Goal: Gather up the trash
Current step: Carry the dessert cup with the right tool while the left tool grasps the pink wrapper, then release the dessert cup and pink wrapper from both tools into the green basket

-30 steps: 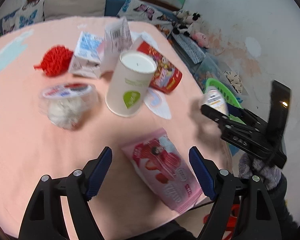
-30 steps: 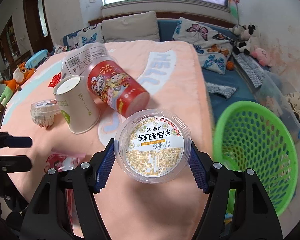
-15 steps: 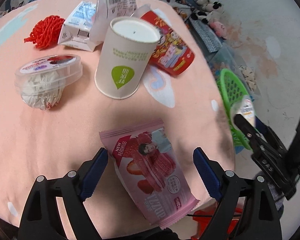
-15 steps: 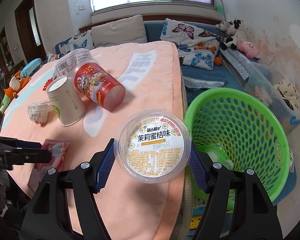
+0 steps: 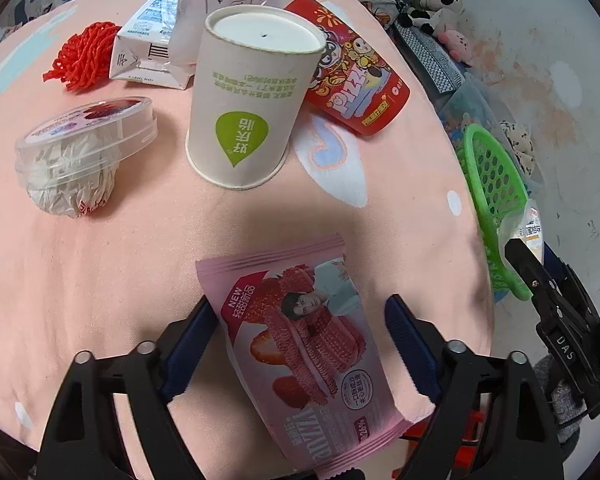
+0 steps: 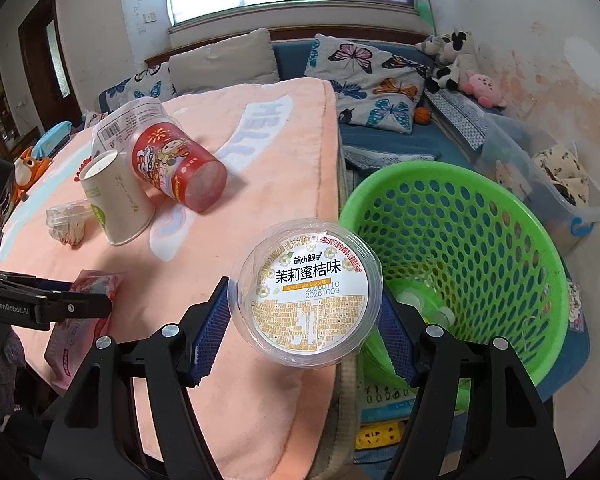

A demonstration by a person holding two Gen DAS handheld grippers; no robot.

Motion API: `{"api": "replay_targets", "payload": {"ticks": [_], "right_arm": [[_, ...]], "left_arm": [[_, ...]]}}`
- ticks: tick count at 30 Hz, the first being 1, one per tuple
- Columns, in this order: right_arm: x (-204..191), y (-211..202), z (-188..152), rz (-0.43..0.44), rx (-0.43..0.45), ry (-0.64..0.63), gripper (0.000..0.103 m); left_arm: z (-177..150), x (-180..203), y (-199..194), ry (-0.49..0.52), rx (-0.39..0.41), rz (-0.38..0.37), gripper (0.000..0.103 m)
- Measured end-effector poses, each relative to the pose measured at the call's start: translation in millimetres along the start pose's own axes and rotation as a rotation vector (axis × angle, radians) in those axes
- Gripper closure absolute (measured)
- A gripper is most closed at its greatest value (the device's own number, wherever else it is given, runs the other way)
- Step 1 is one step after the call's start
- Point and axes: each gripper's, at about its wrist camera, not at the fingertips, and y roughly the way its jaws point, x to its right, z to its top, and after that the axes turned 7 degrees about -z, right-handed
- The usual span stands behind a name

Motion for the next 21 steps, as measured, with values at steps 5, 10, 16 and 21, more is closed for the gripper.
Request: {"api": "replay_targets", "payload": {"ticks": [5,10,16,21], "right_arm": [[7,-3,-2,-0.013,0.000,0.011,0.034],[15,-8,-3,-0.026,0.004,0.027,0.034],[26,-14,-3,-0.043,0.015,0.043,0.034],[40,-17,-2,-0.067,0.021,0.067,0.034]], "left_arm": [[4,11,3,0.029,0.003,-0.020,0.045],[4,20,-3,0.083,0.023,-0.034,0.054],[11,36,-18,0.150,0.065,-0.067,0.058],[25,54,-32,0.200,0.111,-0.107,0.059]]}}
